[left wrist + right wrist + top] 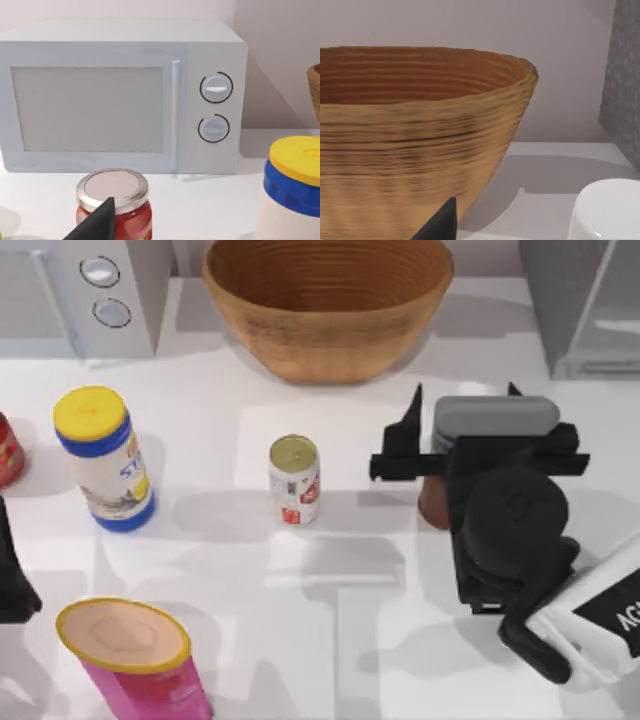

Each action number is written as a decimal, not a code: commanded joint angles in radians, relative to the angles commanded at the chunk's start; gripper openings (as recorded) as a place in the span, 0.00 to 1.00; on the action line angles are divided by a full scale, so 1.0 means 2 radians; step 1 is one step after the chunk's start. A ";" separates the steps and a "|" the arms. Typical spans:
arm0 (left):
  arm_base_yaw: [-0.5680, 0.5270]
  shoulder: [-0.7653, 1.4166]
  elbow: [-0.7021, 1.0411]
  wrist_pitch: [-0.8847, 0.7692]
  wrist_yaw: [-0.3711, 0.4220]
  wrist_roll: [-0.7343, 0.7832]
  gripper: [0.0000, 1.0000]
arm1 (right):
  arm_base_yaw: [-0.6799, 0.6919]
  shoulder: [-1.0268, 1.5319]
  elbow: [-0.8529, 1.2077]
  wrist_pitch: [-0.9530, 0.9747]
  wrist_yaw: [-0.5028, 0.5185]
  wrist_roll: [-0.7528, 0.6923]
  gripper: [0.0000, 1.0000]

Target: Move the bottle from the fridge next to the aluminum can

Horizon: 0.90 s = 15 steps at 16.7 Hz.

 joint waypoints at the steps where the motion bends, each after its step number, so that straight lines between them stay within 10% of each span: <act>1: 0.000 0.000 0.000 0.000 0.000 0.000 1.00 | 0.000 0.000 0.000 0.000 0.000 0.000 1.00; 15: 0.000 0.000 0.000 0.000 0.000 0.000 1.00 | 0.036 -0.024 -0.044 0.019 0.035 0.001 1.00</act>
